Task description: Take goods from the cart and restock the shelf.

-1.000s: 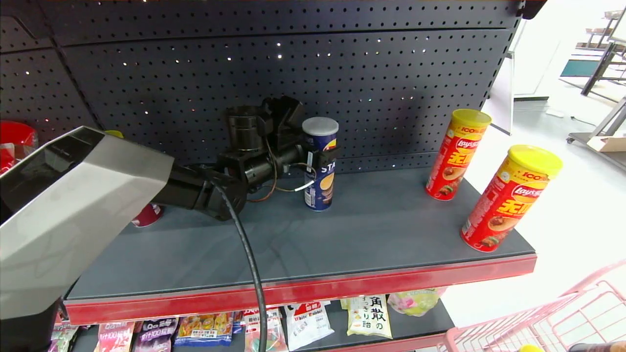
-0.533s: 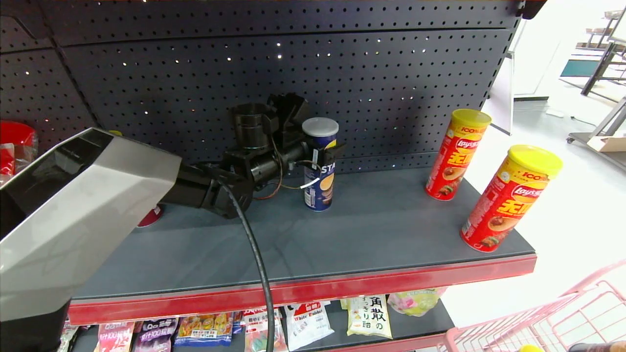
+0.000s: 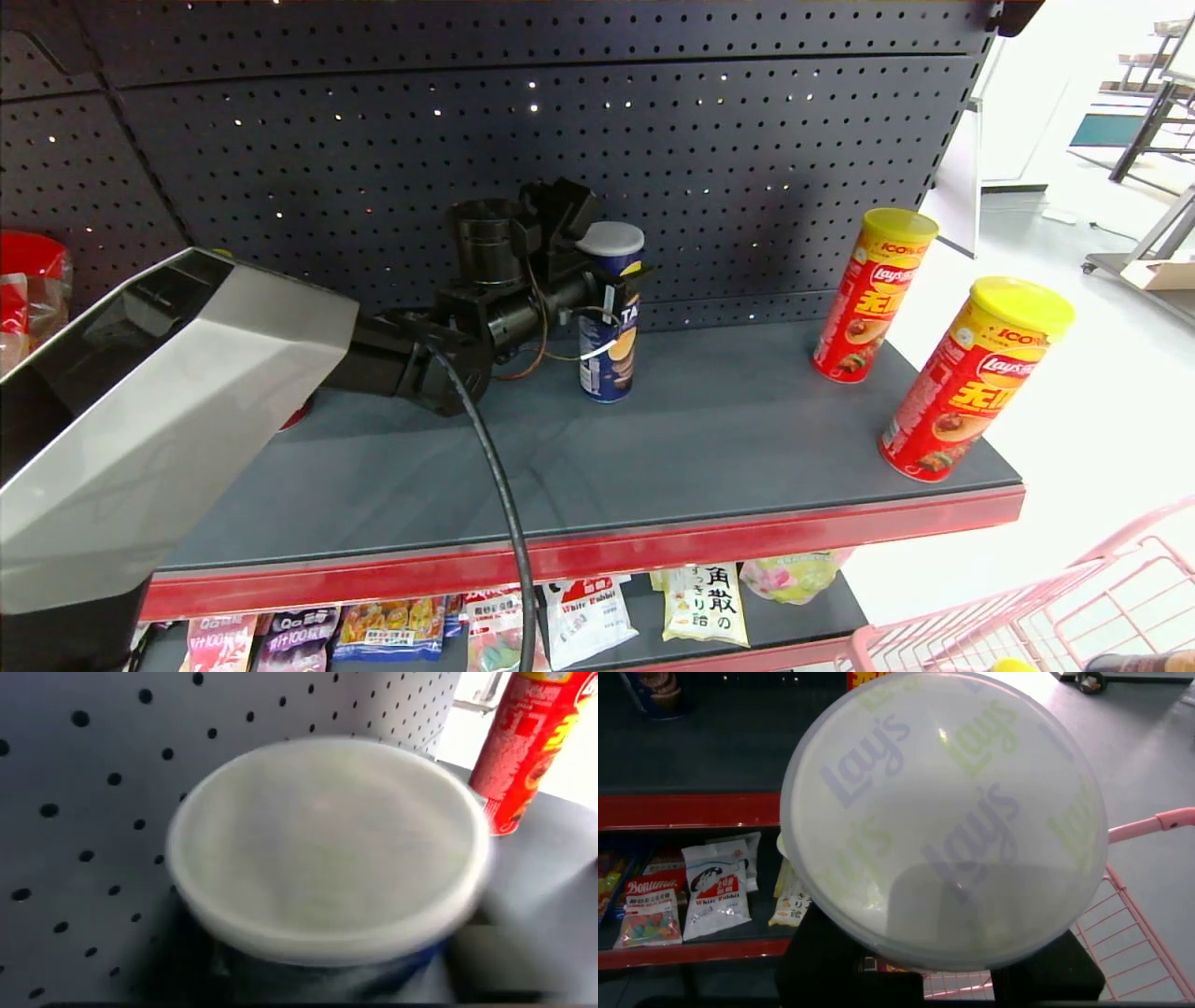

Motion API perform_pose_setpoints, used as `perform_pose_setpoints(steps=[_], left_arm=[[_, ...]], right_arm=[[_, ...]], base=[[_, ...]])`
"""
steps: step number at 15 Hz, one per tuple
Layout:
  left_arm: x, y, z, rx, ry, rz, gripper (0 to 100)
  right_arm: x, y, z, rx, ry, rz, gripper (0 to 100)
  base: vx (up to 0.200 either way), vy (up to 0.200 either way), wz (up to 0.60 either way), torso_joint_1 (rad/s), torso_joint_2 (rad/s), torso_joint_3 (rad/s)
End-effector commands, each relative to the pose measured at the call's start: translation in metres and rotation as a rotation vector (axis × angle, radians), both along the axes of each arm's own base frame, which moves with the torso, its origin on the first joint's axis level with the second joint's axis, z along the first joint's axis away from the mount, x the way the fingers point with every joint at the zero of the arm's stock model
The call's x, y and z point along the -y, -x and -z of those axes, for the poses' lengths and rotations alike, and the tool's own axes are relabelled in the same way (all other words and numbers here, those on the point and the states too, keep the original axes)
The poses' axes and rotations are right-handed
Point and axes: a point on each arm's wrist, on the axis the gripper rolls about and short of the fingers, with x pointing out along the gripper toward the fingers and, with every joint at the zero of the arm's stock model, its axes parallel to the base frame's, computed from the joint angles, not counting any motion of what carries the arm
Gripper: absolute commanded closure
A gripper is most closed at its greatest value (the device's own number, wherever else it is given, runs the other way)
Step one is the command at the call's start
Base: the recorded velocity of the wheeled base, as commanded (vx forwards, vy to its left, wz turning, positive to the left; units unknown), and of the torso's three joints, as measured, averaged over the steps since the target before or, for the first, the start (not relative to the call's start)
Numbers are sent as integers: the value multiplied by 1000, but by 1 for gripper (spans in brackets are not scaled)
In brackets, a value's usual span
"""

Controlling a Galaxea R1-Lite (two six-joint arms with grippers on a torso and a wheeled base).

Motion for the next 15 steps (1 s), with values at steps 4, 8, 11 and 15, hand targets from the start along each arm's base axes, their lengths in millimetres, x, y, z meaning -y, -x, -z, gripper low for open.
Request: perform_pose_setpoints(steps=[4, 8, 11, 15], left_arm=[[2, 3, -1, 2, -1, 20, 100], [-5, 18, -27, 26, 12, 132, 100], [-21, 50, -38, 4, -1, 290, 100], [-40, 82, -25, -16, -33, 385, 100]], right_arm=[[0, 0, 0, 0, -1, 11, 100], [0, 0, -1, 3, -1, 13, 100], [0, 0, -1, 3, -1, 13, 100], [0, 1, -3, 11, -2, 14, 100]], base=[[0, 0, 0, 0, 0, 0], [0, 0, 0, 0, 0, 0], [0, 0, 0, 0, 0, 0], [0, 0, 0, 0, 0, 0]])
